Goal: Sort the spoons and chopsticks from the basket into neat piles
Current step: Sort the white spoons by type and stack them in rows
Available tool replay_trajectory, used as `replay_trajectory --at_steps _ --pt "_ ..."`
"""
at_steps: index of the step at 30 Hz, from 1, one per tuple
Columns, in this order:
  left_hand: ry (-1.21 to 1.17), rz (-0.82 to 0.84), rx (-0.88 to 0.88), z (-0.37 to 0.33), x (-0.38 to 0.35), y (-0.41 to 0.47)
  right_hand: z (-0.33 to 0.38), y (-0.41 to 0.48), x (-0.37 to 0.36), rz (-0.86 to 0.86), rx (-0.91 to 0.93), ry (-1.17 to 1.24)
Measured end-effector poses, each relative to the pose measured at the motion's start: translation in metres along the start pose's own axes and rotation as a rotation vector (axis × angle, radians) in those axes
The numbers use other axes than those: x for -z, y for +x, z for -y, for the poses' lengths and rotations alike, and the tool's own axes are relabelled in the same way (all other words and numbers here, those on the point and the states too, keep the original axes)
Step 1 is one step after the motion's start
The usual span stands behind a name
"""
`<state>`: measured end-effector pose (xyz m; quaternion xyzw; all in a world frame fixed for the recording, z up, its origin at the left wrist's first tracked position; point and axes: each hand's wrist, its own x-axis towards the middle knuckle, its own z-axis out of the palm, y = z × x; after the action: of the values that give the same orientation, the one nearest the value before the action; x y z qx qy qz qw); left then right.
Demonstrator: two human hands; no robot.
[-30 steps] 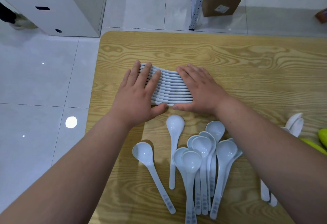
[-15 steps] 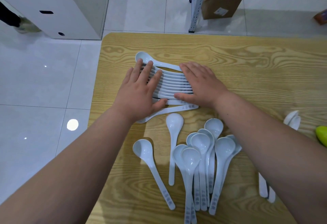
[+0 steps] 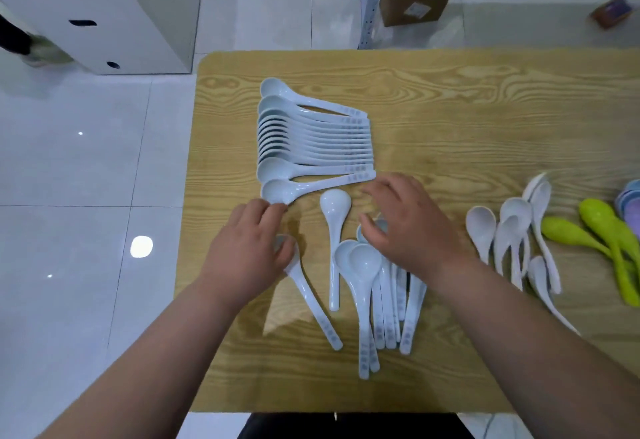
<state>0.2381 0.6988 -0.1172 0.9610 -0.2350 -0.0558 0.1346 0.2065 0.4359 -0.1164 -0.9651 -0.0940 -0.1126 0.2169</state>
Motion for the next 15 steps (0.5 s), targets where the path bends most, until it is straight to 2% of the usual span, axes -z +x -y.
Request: replay_trajectory --at_steps 3,7,10,15 --pt "-0.103 0.173 0.213 -0.001 -0.012 -0.015 0.03 -0.052 0.007 0.047 -0.205 -0.031" --pt "-0.163 0.235 0.293 -0.004 -0.017 -0.016 0.065 -0.096 0.004 0.4 -0.468 -0.067" --pt "-0.321 0.248 0.391 -0.01 -0.006 -0.022 0.085 -0.109 -0.005 0.55 -0.454 -0.151" --pt "-0.88 0.189 0.602 -0.022 0.026 -0.058 0.1 -0.104 -0.006 0.544 -0.475 -0.213"
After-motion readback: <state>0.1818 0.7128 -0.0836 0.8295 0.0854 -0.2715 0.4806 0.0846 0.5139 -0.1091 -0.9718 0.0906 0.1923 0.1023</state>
